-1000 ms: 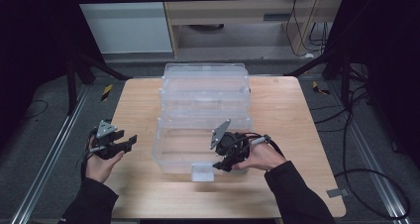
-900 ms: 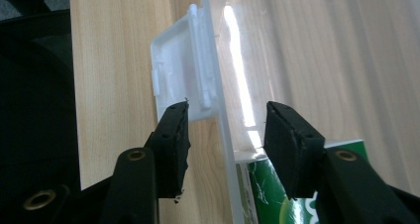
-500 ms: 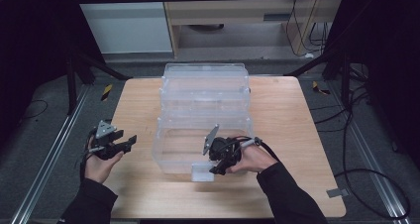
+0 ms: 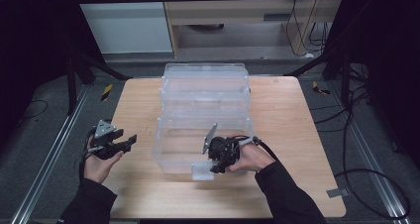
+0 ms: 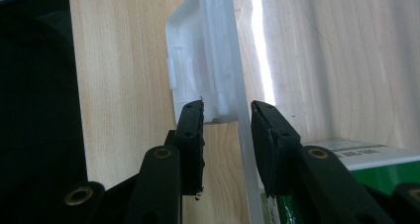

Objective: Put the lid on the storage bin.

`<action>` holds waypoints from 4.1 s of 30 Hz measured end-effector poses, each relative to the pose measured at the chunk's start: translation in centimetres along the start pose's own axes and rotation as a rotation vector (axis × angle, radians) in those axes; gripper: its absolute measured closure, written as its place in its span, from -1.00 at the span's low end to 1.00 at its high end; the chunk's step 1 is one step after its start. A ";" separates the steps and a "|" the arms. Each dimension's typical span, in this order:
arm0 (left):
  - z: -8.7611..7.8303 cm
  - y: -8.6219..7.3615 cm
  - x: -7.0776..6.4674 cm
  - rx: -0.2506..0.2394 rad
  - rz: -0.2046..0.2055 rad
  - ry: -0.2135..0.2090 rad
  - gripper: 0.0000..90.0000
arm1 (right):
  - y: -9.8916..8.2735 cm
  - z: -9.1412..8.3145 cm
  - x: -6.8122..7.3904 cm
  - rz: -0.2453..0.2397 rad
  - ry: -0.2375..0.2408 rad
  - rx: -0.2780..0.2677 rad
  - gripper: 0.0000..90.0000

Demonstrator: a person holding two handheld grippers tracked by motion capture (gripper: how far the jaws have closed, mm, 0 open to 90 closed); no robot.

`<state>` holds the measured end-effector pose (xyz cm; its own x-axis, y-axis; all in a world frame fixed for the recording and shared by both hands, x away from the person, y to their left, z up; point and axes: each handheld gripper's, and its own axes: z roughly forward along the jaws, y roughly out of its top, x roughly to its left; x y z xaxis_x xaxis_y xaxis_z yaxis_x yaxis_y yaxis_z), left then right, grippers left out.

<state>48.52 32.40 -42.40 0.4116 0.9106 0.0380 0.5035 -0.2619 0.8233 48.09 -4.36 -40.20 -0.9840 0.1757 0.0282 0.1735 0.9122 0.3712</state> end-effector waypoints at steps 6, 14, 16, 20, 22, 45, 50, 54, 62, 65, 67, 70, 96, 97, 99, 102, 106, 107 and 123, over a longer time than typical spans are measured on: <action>-0.3 0.5 -0.1 -0.008 0.015 -0.016 -0.15 | 0.4 0.0 0.0 0.000 0.005 0.028 0.49; -1.1 2.2 -0.4 -0.026 0.070 -0.065 -0.15 | 0.6 0.0 -0.1 -0.002 0.009 0.047 0.50; -1.4 2.8 -0.6 -0.037 0.090 -0.080 -0.15 | 0.6 0.0 -0.1 -0.002 0.009 0.046 0.50; -1.6 3.7 -0.9 -0.052 0.119 -0.095 -0.14 | 0.6 0.0 -0.1 -0.002 0.011 0.049 0.50; -1.7 4.6 -0.9 -0.064 0.142 -0.109 -0.13 | 0.7 0.0 -0.1 -0.006 0.011 0.050 0.50; -1.5 12.5 -3.5 -0.025 0.462 -0.199 -0.12 | 0.6 0.0 -0.2 -0.014 0.014 0.043 0.50; -1.0 13.7 -4.1 -0.015 0.511 -0.227 -0.11 | 0.6 0.0 -0.2 -0.014 0.014 0.040 0.50; -0.7 14.6 -4.6 -0.009 0.547 -0.263 -0.10 | 0.5 0.0 -0.2 -0.012 0.020 0.039 0.50; -0.3 17.0 -4.8 -0.012 0.588 -0.312 -0.09 | 0.5 0.0 -0.2 -0.009 0.023 0.038 0.50; -0.1 17.5 -4.9 -0.013 0.605 -0.322 -0.07 | 0.5 0.0 -0.2 -0.008 0.027 0.039 0.50; 0.2 18.0 -5.1 -0.010 0.622 -0.339 -0.06 | 0.5 0.0 -0.3 -0.014 0.022 0.039 0.50; 0.5 18.6 -5.3 0.009 0.661 -0.358 0.03 | 0.6 0.1 -0.2 -0.011 0.022 0.039 0.50; 4.9 20.8 -7.6 0.154 0.868 -0.359 0.32 | 0.5 0.1 -0.4 -0.014 0.029 0.036 0.50; 5.1 20.8 -7.7 0.155 0.870 -0.364 0.32 | 0.5 0.1 -0.3 -0.010 0.032 0.035 0.50; 5.5 20.8 -7.8 0.163 0.881 -0.367 0.36 | 0.5 0.1 -0.3 -0.011 0.032 0.035 0.50; 6.2 20.6 -8.3 0.170 0.904 -0.365 0.37 | 0.5 0.1 -0.3 -0.013 0.031 0.036 0.51; 6.8 20.7 -8.8 0.182 0.927 -0.366 0.36 | 0.5 0.1 -0.3 -0.015 0.030 0.036 0.51; 6.9 20.7 -8.9 0.185 0.935 -0.362 0.34 | 0.5 0.1 -0.4 -0.018 0.032 0.037 0.51; 8.5 20.5 -10.5 0.229 1.016 -0.346 0.60 | 0.4 0.1 -0.3 -0.018 0.030 0.033 0.51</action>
<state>61.01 14.76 -30.76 0.8870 0.1072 0.4491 -0.0767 -0.9250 0.3721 48.50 -4.00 -40.09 -0.9876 0.1486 0.0501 0.1568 0.9269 0.3411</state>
